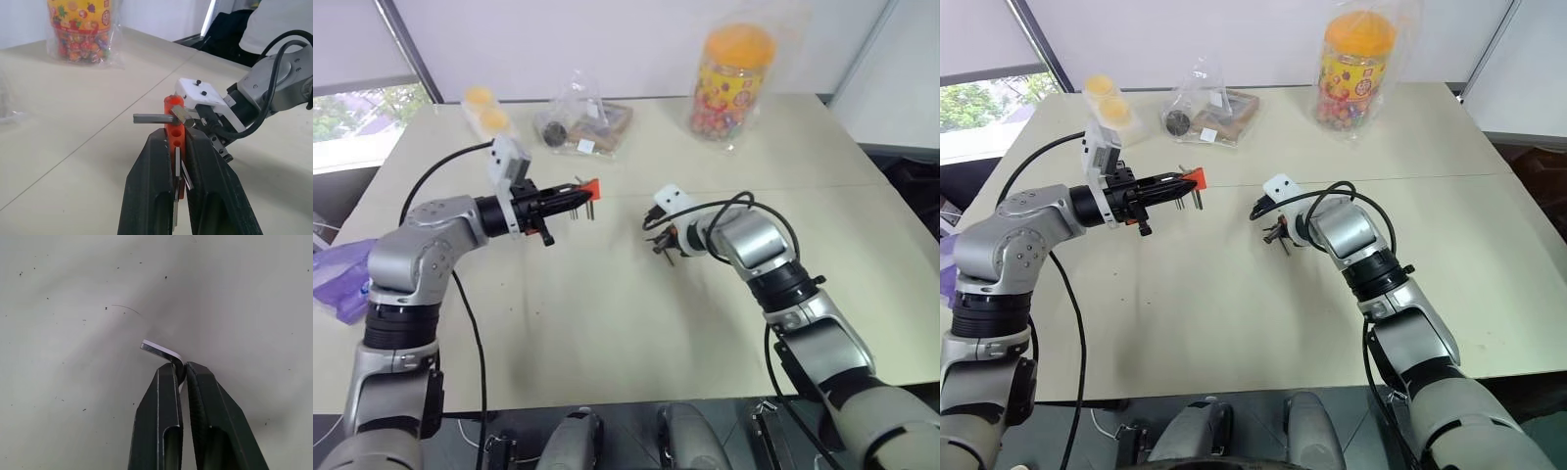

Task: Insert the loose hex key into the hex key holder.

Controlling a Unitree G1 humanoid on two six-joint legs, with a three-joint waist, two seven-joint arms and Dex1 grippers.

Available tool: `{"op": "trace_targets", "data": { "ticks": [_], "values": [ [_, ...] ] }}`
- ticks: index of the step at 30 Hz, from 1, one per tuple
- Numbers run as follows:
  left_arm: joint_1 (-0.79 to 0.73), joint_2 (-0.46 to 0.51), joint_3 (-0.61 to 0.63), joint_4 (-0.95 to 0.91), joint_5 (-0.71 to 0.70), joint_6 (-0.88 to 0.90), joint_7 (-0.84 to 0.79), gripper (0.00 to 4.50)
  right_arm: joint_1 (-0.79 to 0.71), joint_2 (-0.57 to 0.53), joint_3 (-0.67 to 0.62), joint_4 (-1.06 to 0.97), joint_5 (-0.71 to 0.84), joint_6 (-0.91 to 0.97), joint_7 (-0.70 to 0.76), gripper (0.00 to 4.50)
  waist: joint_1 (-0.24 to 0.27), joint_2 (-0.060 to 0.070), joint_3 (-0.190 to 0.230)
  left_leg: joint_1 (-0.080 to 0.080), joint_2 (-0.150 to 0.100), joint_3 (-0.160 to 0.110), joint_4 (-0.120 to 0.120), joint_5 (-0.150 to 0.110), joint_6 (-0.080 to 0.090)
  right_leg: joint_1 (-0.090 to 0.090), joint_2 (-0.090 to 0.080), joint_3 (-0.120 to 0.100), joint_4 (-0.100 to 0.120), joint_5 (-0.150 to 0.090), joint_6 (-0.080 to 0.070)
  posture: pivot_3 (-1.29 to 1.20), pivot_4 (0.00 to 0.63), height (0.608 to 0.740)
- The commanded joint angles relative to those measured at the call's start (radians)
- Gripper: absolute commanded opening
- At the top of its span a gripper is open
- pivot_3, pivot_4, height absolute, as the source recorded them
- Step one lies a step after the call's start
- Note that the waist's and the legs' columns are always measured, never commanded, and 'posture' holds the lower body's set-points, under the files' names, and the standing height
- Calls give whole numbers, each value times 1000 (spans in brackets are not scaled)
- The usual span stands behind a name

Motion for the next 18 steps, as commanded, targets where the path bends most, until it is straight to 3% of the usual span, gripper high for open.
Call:
{"op": "trace_targets", "data": {
  "ticks": [1, 4, 7, 11, 18],
  "values": [
    [-10, 7, 24, -28, -13, -13, 0, 0, 13, 14, -52, -42, -1, -35, -28, 44, 0, 0, 0, 0, 0, 0, 0, 0, 0, 0, 0, 0, 0, 0, 0, 0, 150, 740],
    [-16, 4, 22, -16, -8, -19, 0, 0, 52, 31, -109, -114, 4, -192, -51, 44, 0, 0, 0, 0, 0, 0, 0, 0, 0, 0, 0, 0, 0, 0, 0, 0, 150, 740],
    [-24, -5, 23, -3, -5, -26, 5, 0, 109, 28, -136, -173, -87, -564, -167, 44, 0, 0, 0, 0, 0, 0, 0, 0, 0, -1, 0, 0, 0, 0, 0, 0, 150, 740],
    [-30, -17, 23, 7, -4, -31, 15, 0, 144, 49, -197, -199, -90, -931, -204, 44, 0, 0, 0, 0, 0, 1, -1, 0, 0, -1, 0, 0, 0, 0, 0, 0, 150, 740],
    [-55, -35, 14, 32, 4, -41, 21, 0, 151, 177, -243, -293, 20, -1141, -180, 44, -2, 0, 0, 0, 1, 0, -1, 0, 0, -1, 1, 0, 0, 0, 0, 0, 150, 740]
  ]
}}
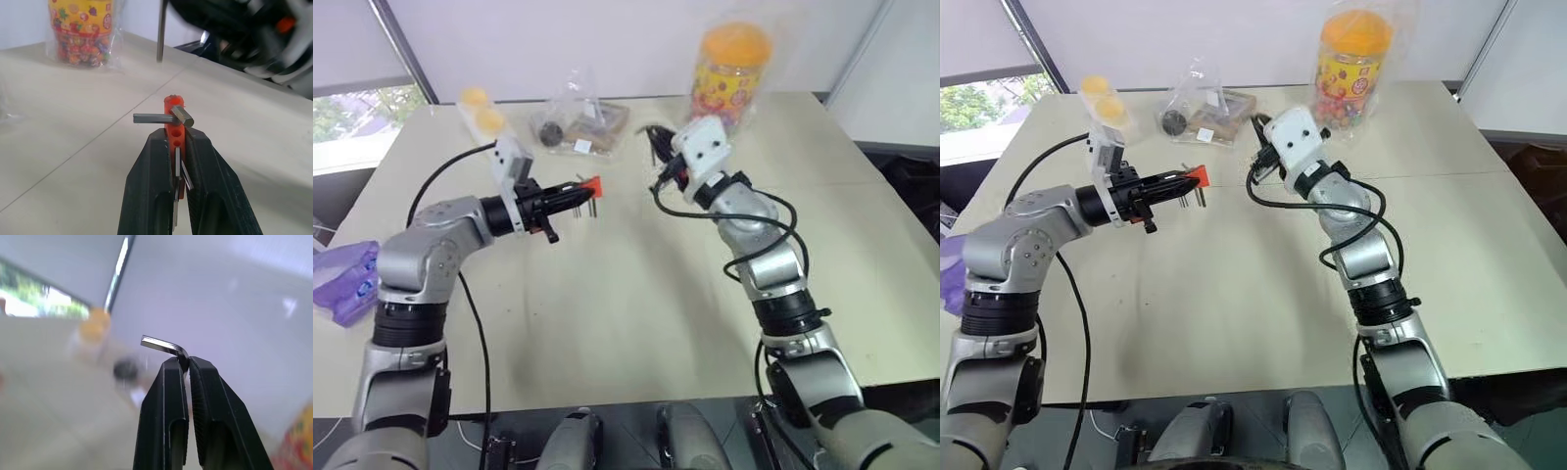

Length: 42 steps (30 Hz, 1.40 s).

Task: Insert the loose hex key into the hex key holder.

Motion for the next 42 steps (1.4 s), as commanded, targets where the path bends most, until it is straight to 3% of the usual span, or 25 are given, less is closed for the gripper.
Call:
{"op": "trace_targets", "data": {
  "ticks": [1, 9, 42],
  "values": [
    [-42, 3, 10, 5, 8, -32, -6, 0, -16, 51, -7, -94, 92, -84, 64, 44, 1, 0, 0, 0, 0, 0, 0, 0, 0, 0, 0, 0, 0, 0, 0, 0, 150, 740],
    [-67, 15, -13, 31, 42, -64, -36, 0, -49, 113, 19, -66, 108, -60, 106, 44, 1, 0, 0, 0, 0, 0, 0, 0, 0, 0, 0, 0, 0, 0, 0, 0, 150, 740],
    [-66, 0, -16, 13, 40, -64, -35, 0, -5, 105, 47, -34, 59, -18, 143, 44, 1, 0, 0, 0, 0, 0, 0, 0, 0, 0, 0, 0, 0, 0, 0, 0, 150, 740]
  ]
}}
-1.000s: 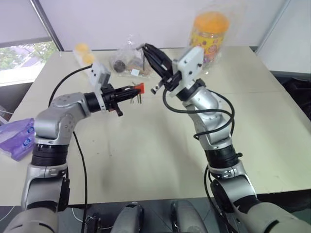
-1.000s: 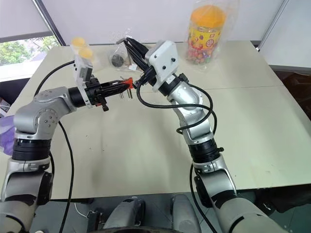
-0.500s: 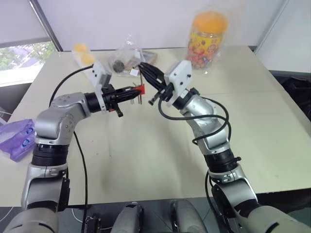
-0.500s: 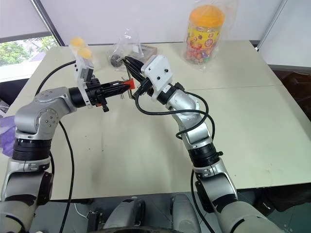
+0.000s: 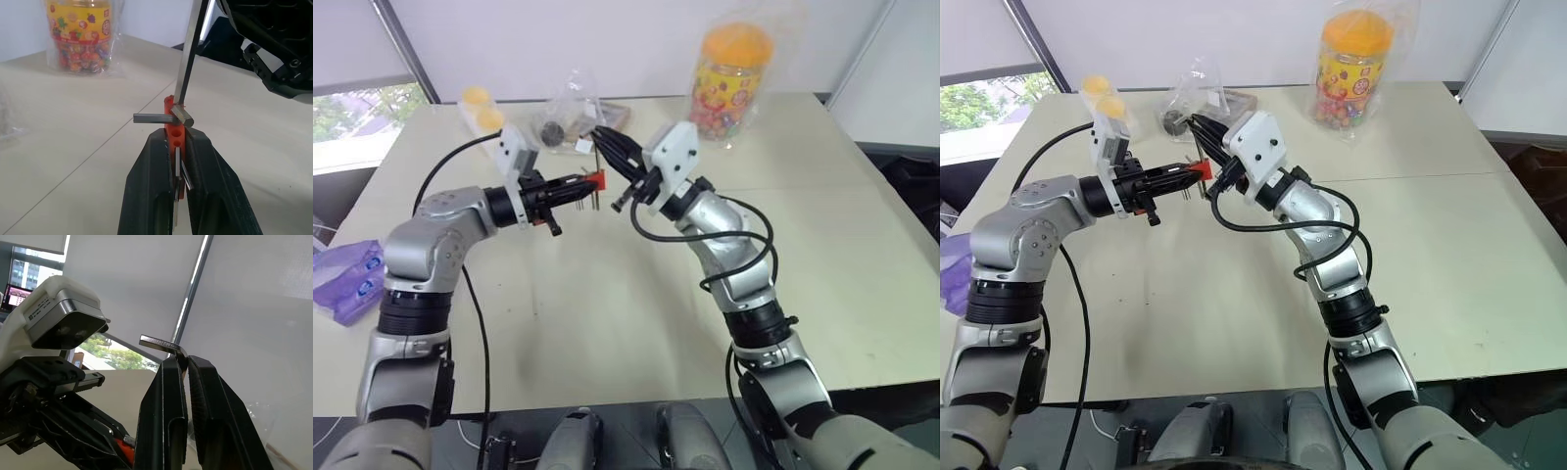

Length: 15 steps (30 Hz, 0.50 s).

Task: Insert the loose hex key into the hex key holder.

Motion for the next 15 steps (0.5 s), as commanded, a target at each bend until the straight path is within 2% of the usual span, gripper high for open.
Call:
{"op": "trace_targets", "data": {
  "ticks": [1, 15],
  "values": [
    [-20, -1, 15, -35, -6, -17, 1, 0, -19, -1, -8, -1, -8, -17, 0, 44, 0, 0, 0, 0, 0, 0, 0, 0, 0, 0, 0, 0, 0, 0, 0, 0, 150, 740],
    [-18, 0, 12, -32, -4, -23, 1, 0, -14, -15, -4, -8, -14, -9, 16, 44, 0, 0, 0, 0, 0, 0, 0, 0, 0, 0, 0, 0, 0, 0, 0, 0, 150, 740]
  ]
}}
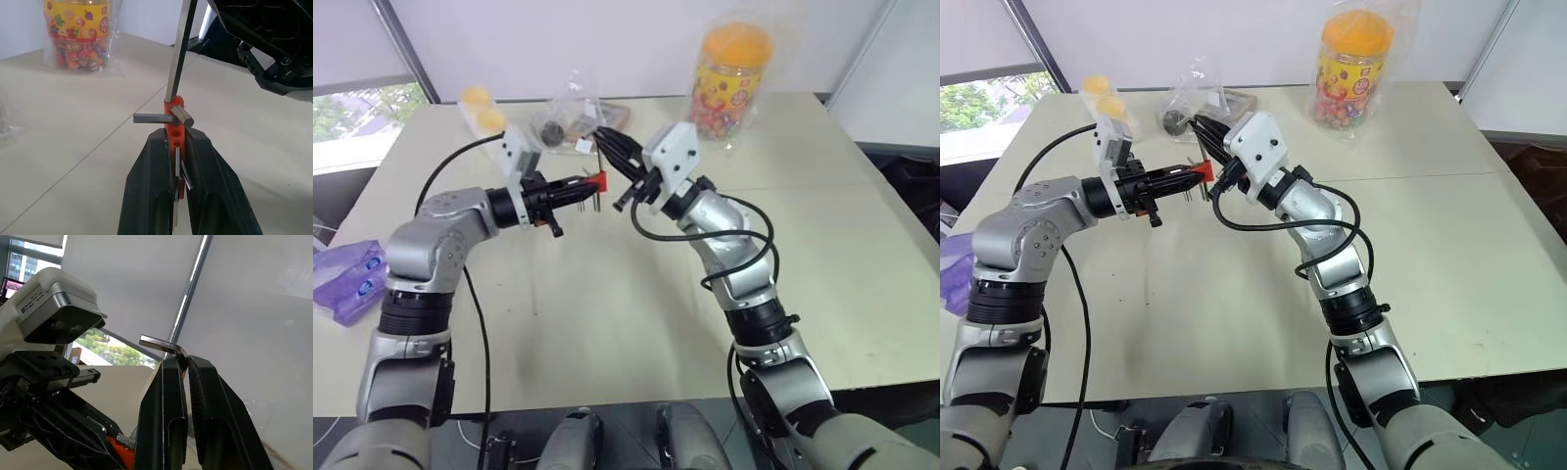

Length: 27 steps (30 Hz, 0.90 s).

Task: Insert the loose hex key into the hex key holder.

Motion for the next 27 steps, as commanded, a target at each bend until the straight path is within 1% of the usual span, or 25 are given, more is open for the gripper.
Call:
{"op": "trace_targets", "data": {
  "ticks": [1, 23, 27],
  "values": [
    [-18, 0, 21, -32, -4, -23, 1, 0, -11, -4, -3, -23, 2, 4, 9, 44, 0, 0, 0, 0, 0, 0, 0, 0, 0, 0, 0, 0, 0, 0, 0, 0, 150, 740],
    [-34, 0, 24, -21, 0, -30, 0, 0, 4, -7, 8, -41, -4, 32, 30, 44, 0, 0, 0, 0, 0, 0, 0, 0, 0, 0, 0, 0, 0, 0, 0, 0, 150, 740],
    [-32, 0, 25, -27, -2, -30, 0, 0, 5, -12, 7, -33, -6, 66, 29, 44, 0, 0, 0, 0, 0, 0, 0, 0, 0, 0, 0, 0, 0, 0, 0, 0, 150, 740]
  ]
}}
